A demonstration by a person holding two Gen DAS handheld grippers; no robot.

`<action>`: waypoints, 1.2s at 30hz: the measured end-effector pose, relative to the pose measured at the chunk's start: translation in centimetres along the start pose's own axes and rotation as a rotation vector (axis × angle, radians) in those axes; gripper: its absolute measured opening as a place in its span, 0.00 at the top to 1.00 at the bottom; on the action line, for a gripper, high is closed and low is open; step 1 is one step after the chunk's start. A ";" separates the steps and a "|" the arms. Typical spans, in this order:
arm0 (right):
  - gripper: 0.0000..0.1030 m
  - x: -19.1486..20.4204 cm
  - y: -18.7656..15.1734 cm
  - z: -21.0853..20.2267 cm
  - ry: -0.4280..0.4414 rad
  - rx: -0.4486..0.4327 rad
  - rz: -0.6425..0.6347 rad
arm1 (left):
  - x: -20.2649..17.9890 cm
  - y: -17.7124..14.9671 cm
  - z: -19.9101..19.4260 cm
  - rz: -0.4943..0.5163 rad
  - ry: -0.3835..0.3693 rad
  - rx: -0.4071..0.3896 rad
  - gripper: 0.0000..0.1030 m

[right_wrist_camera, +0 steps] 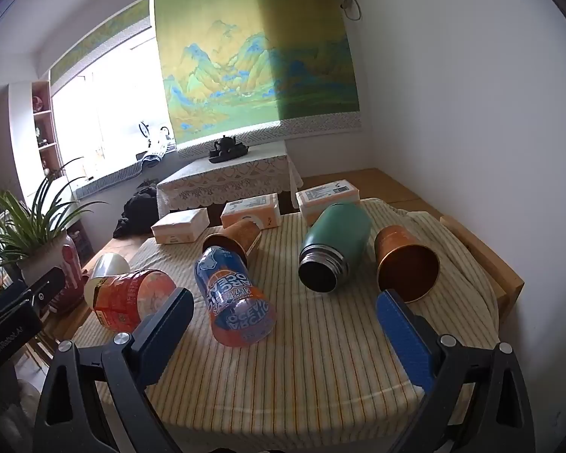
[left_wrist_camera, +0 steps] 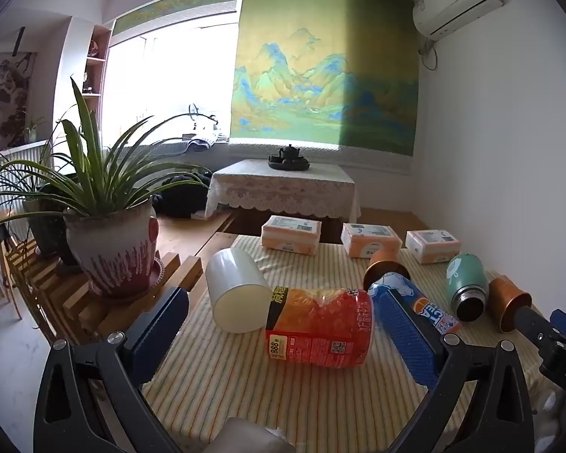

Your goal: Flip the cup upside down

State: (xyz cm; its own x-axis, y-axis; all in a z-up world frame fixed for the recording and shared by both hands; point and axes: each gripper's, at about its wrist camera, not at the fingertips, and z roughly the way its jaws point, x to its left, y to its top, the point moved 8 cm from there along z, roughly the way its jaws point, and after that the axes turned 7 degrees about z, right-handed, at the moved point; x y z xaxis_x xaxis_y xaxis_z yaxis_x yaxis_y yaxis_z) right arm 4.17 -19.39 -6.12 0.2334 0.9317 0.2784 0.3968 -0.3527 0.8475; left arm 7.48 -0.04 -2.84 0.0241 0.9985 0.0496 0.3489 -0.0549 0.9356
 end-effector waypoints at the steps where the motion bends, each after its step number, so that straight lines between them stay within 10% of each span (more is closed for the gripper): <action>1: 0.07 0.0 0.0 0.0 -0.002 0.001 0.003 | 0.0 -0.1 0.0 0.001 -0.001 0.000 0.01; 36: 0.07 0.9 1.5 -1.2 -0.023 -0.096 -0.045 | 0.5 0.0 -0.6 -0.010 0.014 -0.001 0.01</action>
State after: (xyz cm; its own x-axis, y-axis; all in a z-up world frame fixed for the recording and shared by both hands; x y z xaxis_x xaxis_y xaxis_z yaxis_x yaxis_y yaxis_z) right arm 3.90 -18.96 -4.03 0.2380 0.9438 0.2295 0.3208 -0.2994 0.8986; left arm 6.94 0.50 -2.65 0.0073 0.9989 0.0457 0.3480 -0.0453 0.9364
